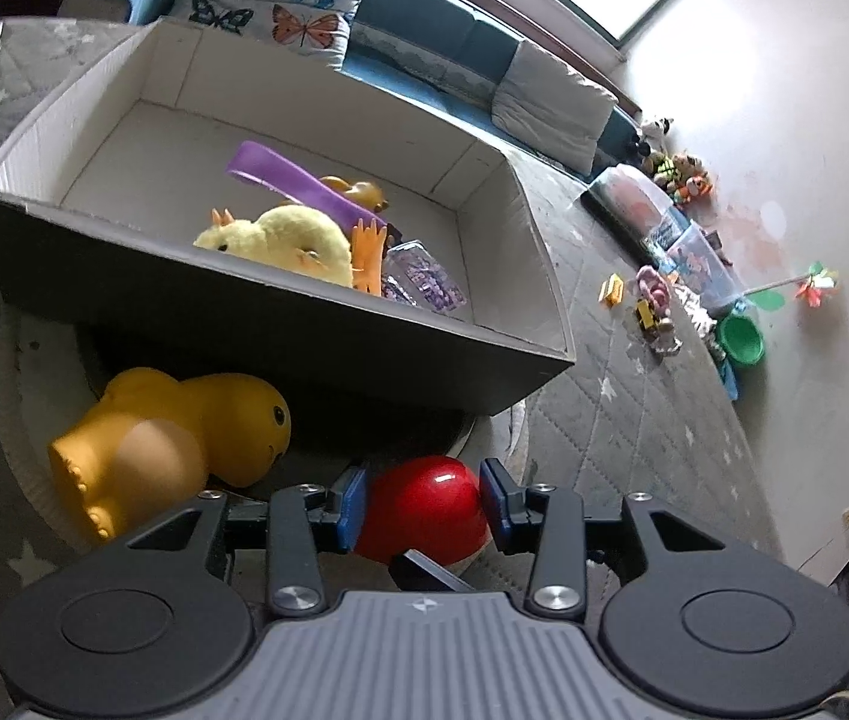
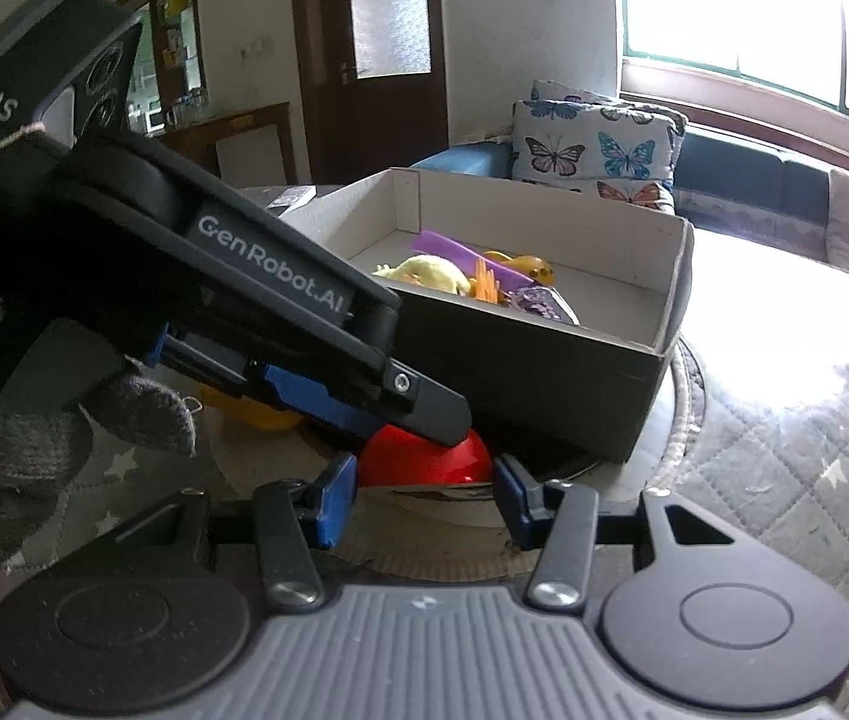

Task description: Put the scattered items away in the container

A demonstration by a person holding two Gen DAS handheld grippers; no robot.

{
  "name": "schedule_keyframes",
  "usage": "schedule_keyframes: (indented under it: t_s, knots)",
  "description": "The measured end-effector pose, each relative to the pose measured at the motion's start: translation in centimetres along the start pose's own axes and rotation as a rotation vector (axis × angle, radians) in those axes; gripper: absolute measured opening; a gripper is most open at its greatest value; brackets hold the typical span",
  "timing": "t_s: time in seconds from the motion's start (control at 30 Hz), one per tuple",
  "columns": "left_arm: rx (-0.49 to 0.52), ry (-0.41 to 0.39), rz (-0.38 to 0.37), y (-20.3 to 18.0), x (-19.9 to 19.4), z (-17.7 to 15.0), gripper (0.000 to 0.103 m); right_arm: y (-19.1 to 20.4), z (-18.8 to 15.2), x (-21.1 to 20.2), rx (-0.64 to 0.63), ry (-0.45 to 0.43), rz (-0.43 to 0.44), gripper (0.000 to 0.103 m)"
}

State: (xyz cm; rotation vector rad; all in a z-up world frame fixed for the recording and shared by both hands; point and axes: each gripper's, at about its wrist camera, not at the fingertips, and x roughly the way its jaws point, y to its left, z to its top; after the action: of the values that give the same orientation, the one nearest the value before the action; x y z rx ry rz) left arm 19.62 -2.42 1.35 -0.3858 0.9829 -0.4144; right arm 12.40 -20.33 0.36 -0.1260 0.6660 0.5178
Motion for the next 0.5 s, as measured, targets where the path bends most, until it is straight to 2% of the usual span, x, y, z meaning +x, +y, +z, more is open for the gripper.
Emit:
schedule_keyframes:
  t_s: [0.13,0.33,0.5]
  knots:
    - [0.067,0.0,0.035,-0.86,-0.28,-0.22,0.043,0.58,0.26,0.21,-0.019,0.003,-0.013,0.05]
    - [0.067,0.011,0.035,-0.42,-0.31,-0.13,0.043,0.91,0.53,0.45,-0.024,0.002,-0.003,0.05]
    - [0.067,0.02,0.035,-0.06,-0.34,-0.06,0.044,0.91,1.03,0.79,-0.016,-0.01,-0.008,0.045]
